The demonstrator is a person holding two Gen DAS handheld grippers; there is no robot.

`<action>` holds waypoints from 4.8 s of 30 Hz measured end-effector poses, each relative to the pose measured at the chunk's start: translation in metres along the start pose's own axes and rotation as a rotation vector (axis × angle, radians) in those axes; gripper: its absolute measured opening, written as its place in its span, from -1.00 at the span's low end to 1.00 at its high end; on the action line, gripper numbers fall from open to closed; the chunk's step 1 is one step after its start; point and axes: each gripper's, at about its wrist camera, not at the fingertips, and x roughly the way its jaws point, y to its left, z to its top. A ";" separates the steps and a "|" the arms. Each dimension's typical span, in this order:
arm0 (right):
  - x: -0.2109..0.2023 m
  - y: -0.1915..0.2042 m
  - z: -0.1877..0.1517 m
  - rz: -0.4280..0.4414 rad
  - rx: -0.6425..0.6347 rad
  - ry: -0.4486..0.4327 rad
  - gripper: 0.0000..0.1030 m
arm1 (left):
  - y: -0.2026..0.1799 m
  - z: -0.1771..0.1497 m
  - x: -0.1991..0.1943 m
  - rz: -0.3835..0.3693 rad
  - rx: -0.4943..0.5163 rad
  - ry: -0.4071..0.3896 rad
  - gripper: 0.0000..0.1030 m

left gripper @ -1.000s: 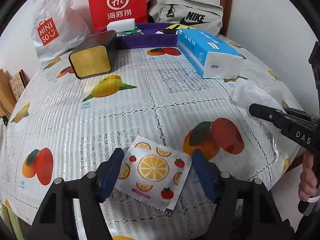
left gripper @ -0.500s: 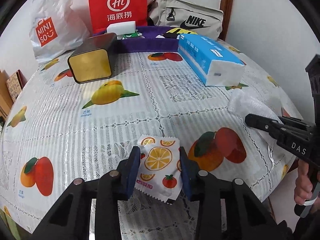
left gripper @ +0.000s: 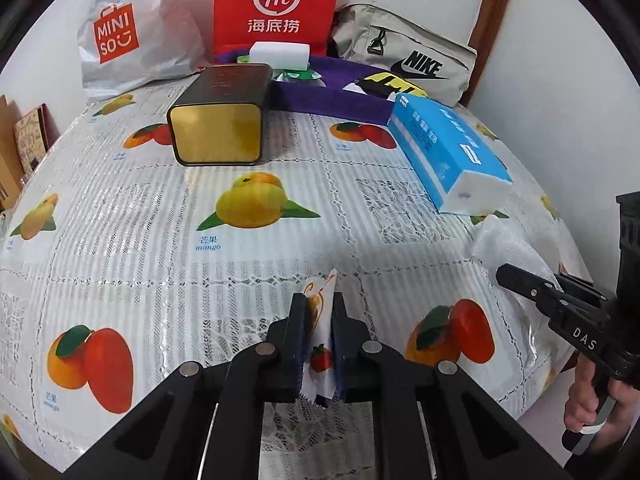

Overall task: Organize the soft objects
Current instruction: 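Carry the sachet with the left tool while the right tool carries the net bag to the towel, then release the sachet onto the towel with the left tool while the right tool releases the net bag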

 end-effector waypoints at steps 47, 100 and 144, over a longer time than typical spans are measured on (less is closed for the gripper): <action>-0.051 -0.018 0.140 -0.034 -0.015 -0.006 -0.86 | 0.073 0.143 -0.060 0.003 -0.166 -0.048 -0.80; 0.144 -0.062 0.281 -0.017 -0.109 0.071 -0.84 | 0.043 0.353 0.136 -0.013 -0.018 0.052 -0.80; 0.093 -0.058 0.278 -0.070 -0.019 0.008 0.50 | 0.037 0.327 0.077 0.052 0.027 0.005 0.66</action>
